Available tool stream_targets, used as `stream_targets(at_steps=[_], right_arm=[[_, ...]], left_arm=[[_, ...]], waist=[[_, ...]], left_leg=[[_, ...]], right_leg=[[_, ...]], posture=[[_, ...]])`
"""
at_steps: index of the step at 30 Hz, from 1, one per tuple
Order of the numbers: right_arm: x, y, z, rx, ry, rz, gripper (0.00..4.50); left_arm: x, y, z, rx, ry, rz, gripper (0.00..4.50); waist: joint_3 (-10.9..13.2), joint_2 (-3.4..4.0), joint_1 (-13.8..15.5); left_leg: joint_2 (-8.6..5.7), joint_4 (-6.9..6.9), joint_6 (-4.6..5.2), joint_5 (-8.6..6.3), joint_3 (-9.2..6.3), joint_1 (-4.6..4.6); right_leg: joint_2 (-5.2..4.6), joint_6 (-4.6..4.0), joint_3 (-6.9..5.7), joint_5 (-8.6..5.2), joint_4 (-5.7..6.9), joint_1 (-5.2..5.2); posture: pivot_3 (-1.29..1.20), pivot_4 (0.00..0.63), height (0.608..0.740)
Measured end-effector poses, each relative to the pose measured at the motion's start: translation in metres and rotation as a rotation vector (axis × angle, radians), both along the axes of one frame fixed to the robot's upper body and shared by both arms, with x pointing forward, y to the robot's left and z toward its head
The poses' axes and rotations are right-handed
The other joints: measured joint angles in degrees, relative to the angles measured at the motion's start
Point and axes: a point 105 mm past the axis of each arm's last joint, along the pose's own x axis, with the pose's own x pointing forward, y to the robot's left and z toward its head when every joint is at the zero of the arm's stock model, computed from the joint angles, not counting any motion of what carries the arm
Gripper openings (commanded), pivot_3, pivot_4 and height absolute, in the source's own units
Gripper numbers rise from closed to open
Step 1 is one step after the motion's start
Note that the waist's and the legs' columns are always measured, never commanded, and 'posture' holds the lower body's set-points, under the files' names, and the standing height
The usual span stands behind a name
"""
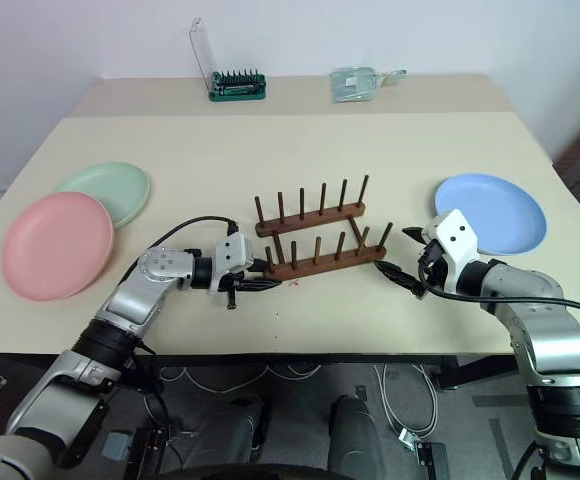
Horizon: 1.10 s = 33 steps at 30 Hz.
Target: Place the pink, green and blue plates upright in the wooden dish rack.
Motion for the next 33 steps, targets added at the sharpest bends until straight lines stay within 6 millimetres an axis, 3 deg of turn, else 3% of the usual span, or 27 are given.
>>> stream_targets(at_steps=[7,8,15,17,19,24,28,33], right_arm=[[-0.004,0.000,-0.004,-0.005,0.010,-0.001,4.50],[-0.004,0.000,-0.004,-0.006,0.009,-0.001,4.50],[-0.007,-0.012,0.000,-0.051,0.016,-0.008,4.50],[-0.014,-0.013,-0.004,-0.060,0.041,0.007,3.69],[-0.019,-0.010,-0.013,-0.065,0.077,0.029,2.66],[-0.021,0.003,-0.028,-0.098,0.128,0.085,0.07],[-0.017,0.021,-0.034,-0.110,0.130,0.133,0.02],[-0.009,0.041,-0.042,-0.126,0.114,0.150,0.02]], left_arm=[[0.017,0.003,0.004,0.005,-0.036,0.023,4.18],[0.019,0.004,0.005,-0.003,-0.038,0.038,4.46],[0.016,0.020,0.004,-0.025,0.002,0.120,4.46],[0.003,0.045,0.002,-0.002,0.038,0.168,3.68],[-0.010,0.056,-0.002,-0.003,0.067,0.183,2.69],[-0.030,0.047,-0.002,0.009,0.110,0.161,0.12],[-0.044,0.025,-0.005,0.007,0.132,0.114,0.11],[-0.035,0.011,-0.006,0.010,0.079,0.130,0.11]], waist=[[0.0,0.01,-0.1],[0.0,0.01,-0.1],[0.0,0.00,-0.8],[0.0,0.05,-2.1],[0.0,0.05,-2.5],[-0.1,0.08,-1.6],[-0.1,0.08,-1.0],[-0.1,0.11,0.1]], left_leg=[[-0.01,0.01,0.01,-0.01,0.00,0.01],[-0.01,0.01,0.01,-0.01,-0.01,0.01],[0.04,-0.03,0.01,-0.01,0.00,0.06],[0.18,-0.13,0.02,-0.02,0.07,0.16],[0.24,-0.17,0.05,-0.04,0.08,0.22],[0.23,-0.07,0.05,-0.04,0.10,0.17],[0.17,-0.06,0.05,-0.04,0.06,0.11],[0.08,0.02,0.05,-0.04,0.07,0.09]], right_leg=[[0.00,0.01,0.00,0.00,0.01,0.00],[0.00,0.01,0.00,0.00,0.01,0.00],[0.05,0.01,0.00,0.00,0.06,-0.01],[0.16,-0.01,0.06,0.01,0.09,-0.02],[0.19,-0.03,0.09,0.00,0.10,-0.01],[0.18,-0.03,0.11,0.00,0.06,0.03],[0.09,-0.03,0.12,0.00,0.02,0.03],[0.05,-0.02,0.11,0.00,0.01,0.05]], posture=[[0.00,0.150,0.740],[0.00,0.150,0.740],[0.00,0.150,0.740],[0.00,0.150,0.740],[0.00,0.150,0.740],[0.00,0.150,0.740],[0.00,0.150,0.740],[0.00,0.150,0.740]])
